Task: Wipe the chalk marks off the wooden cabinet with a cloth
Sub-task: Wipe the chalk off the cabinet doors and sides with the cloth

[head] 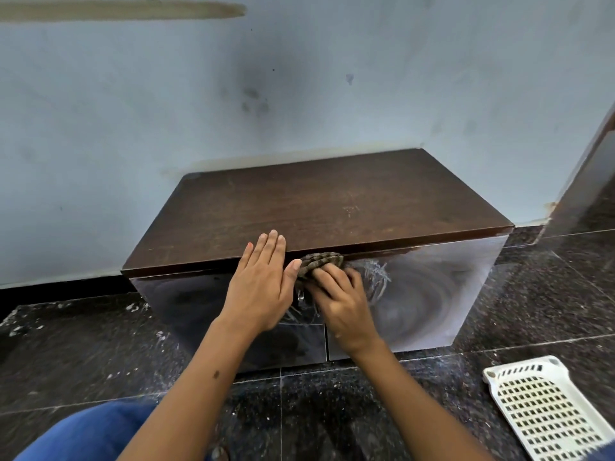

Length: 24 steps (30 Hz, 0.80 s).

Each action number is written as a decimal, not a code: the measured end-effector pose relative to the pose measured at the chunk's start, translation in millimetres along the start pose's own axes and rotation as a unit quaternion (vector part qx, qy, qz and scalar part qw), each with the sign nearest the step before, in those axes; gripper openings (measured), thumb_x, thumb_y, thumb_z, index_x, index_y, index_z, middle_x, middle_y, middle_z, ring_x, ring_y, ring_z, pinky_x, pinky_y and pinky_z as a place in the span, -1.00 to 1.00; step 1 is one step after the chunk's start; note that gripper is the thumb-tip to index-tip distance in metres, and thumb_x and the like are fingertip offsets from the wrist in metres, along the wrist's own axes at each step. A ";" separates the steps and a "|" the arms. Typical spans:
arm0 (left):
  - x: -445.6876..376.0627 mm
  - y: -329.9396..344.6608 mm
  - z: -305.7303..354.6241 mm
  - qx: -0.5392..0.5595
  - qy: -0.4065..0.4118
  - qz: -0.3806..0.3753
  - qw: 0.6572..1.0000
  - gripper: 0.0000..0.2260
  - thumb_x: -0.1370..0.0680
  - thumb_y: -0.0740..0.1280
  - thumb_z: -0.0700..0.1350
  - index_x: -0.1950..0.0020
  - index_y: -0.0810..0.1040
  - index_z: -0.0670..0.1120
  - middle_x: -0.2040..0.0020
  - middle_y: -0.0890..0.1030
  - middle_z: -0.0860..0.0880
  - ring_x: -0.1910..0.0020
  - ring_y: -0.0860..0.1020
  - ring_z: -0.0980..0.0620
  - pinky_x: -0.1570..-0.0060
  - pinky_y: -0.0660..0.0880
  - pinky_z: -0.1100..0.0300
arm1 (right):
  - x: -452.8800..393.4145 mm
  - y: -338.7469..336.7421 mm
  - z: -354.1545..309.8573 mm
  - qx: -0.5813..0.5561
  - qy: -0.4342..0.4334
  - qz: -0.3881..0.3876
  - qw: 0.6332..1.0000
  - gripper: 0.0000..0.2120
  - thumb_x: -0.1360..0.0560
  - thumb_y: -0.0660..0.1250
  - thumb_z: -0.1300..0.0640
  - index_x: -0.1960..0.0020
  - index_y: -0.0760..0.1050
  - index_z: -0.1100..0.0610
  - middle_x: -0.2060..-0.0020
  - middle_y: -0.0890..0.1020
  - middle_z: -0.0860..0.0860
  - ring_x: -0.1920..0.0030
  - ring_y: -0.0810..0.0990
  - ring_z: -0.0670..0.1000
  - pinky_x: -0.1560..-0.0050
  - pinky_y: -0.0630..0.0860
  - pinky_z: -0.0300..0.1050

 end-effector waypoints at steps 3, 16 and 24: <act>1.2 0.4 -2.3 0.009 0.005 0.003 1.000 -0.20 -0.41 -0.42 0.25 -0.54 -0.01 -0.13 -0.56 -0.02 -0.04 -0.53 -0.10 0.08 -0.45 -0.24 0.22 | 9.5 -8.0 17.6 0.031 0.020 0.033 0.999 -0.80 -0.54 0.26 0.17 0.01 0.65 0.17 -0.06 0.61 0.04 -0.12 0.46 0.06 0.00 0.36 0.02; 1.2 3.8 -2.9 -0.002 0.008 0.014 1.000 -0.22 -0.42 -0.43 0.24 -0.54 -0.04 -0.13 -0.56 -0.04 -0.05 -0.53 -0.12 0.07 -0.44 -0.27 0.22 | 27.9 -17.0 43.8 0.001 0.224 0.107 0.969 -0.79 -0.49 0.23 0.26 -0.07 0.56 0.18 -0.03 0.51 0.10 -0.09 0.40 0.13 0.00 0.48 0.07; 1.8 3.8 -3.5 0.004 0.010 0.016 1.000 -0.23 -0.45 -0.39 0.24 -0.54 -0.01 -0.12 -0.55 -0.01 -0.05 -0.53 -0.09 0.08 -0.45 -0.24 0.22 | 50.8 -3.5 54.6 0.060 0.121 0.043 0.990 -0.72 -0.45 0.36 0.28 -0.15 0.58 0.15 -0.10 0.45 0.09 -0.11 0.43 0.14 0.08 0.40 0.07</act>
Point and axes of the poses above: each hand's wrist, its own x-axis away from the middle knuckle, its own y-axis out of the palm, z = x × y, the point moved 3 cm from there along -x, towards the middle knuckle
